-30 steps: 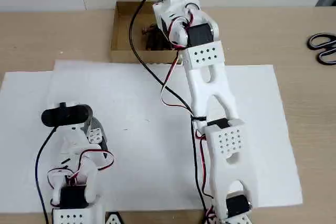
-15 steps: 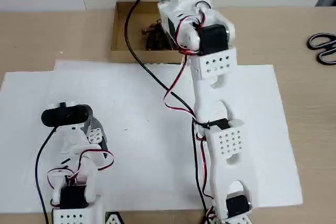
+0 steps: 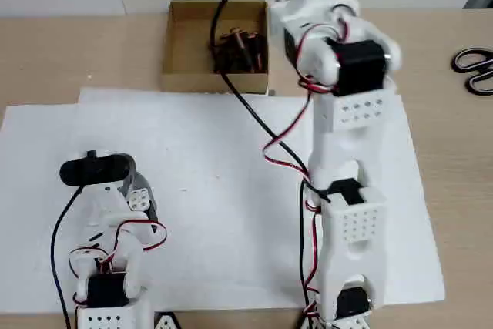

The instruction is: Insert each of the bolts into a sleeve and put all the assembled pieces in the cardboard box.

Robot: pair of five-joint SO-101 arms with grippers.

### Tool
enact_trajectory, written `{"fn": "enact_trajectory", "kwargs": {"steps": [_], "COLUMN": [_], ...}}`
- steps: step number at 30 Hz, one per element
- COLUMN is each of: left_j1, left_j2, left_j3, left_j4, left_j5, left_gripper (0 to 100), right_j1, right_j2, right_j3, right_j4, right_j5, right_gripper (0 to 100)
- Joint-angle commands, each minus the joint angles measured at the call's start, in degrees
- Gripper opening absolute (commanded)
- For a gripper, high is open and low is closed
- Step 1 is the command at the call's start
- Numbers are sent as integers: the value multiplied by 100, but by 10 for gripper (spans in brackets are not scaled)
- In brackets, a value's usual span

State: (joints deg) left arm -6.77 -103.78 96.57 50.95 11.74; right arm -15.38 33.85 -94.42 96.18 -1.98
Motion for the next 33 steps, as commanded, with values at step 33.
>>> {"fn": "enact_trajectory", "kwargs": {"steps": [33], "left_j1": [0], "left_j2": [-44], "left_j3": [-31], "left_j4": [18], "left_j5": [-18], "left_gripper": [6], "right_j1": [1613], "right_j2": [-6484], "right_j3": [7209], "right_j4": [-75], "right_j5": [-598], "right_gripper": [2]}}
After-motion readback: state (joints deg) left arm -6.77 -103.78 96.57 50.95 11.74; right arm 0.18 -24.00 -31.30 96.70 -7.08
